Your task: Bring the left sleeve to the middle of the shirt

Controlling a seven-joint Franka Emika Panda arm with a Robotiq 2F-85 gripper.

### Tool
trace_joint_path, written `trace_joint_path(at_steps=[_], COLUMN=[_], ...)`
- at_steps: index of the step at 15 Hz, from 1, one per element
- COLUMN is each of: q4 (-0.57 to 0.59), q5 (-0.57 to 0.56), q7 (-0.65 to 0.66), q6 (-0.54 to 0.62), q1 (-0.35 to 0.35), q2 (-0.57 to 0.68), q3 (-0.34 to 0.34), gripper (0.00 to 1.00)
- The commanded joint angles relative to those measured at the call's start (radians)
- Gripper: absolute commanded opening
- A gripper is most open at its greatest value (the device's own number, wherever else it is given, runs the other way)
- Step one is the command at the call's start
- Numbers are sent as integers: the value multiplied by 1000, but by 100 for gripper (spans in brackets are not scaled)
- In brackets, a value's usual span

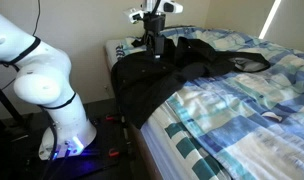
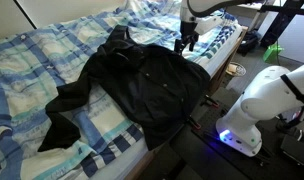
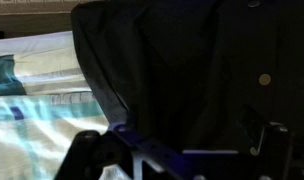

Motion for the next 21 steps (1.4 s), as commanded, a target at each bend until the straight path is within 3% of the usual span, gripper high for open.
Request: trace_joint_path(at_steps=[1,7,14,21], q4=[2,36,36,186], q5=[1,-2,7,45], q7=[-1,-57,-51,-98], q6=[-2,44,37,173], q1=[-3,67,63,110], q2=[0,35,40,218], q3=[2,46,35,59], gripper=[100,100,100,100])
